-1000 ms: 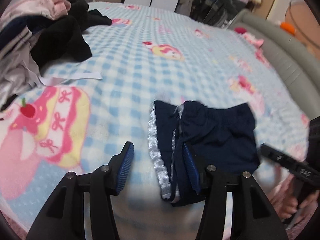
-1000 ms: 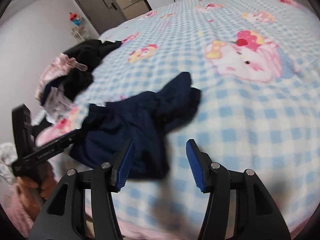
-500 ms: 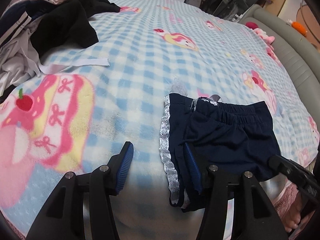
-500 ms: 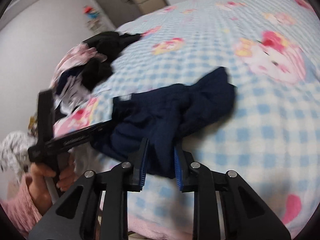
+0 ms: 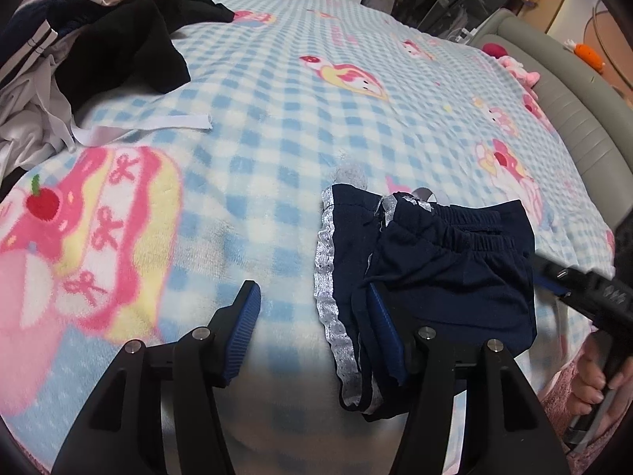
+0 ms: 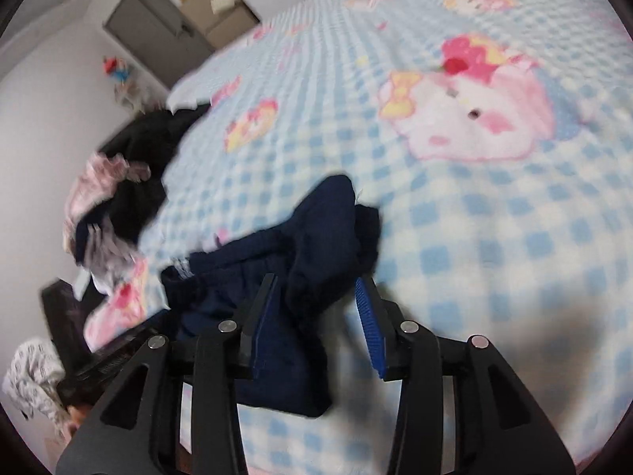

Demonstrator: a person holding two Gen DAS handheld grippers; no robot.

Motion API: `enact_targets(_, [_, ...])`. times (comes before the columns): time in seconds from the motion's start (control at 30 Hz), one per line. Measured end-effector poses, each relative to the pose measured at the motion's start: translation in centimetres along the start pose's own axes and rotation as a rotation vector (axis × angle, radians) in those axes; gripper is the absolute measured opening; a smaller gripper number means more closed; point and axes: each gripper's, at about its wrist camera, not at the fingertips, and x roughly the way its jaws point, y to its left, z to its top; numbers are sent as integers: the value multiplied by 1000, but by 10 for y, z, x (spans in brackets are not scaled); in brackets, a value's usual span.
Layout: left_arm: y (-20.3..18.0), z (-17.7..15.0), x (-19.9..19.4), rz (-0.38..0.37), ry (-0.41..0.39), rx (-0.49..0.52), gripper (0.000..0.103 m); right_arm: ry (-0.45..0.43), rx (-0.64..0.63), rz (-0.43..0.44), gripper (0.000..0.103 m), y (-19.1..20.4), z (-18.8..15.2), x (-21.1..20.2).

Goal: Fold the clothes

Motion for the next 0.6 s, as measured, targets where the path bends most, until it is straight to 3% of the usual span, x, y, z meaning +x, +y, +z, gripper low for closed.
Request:
enact_targets(0.07, [1, 0, 0, -1, 1, -3, 59, 32, -95, -84, 37, 9, -4, 13])
enact_targets(0.13, [0, -1, 0, -2, 1, -6, 59, 10, -171, -191, 35, 14, -10, 15])
enact_targets(0.27, [-1, -1, -1, 1, 0, 3, 59, -45, -140, -242, 31, 5, -7, 2])
enact_targets(0.4, [1, 2, -8, -43, -37, -9, 59, -125, -82, -193, 37, -1, 1, -25])
enact_targets(0.43, [3, 3, -11, -69, -52, -20, 59, -107, -80, -132, 47, -2, 2, -27])
enact_targets(0.5, [11, 7, -12, -179, -50, -67, 59, -60, -85, 6, 56, 1, 2, -24])
enact_targets(0.57, [20, 10, -4, -306, 1, -121, 59, -11, -72, 73, 57, 3, -4, -13])
enact_targets(0.6, [21, 10, 2, -322, 22, -137, 59, 12, -65, 82, 57, 3, -7, -7])
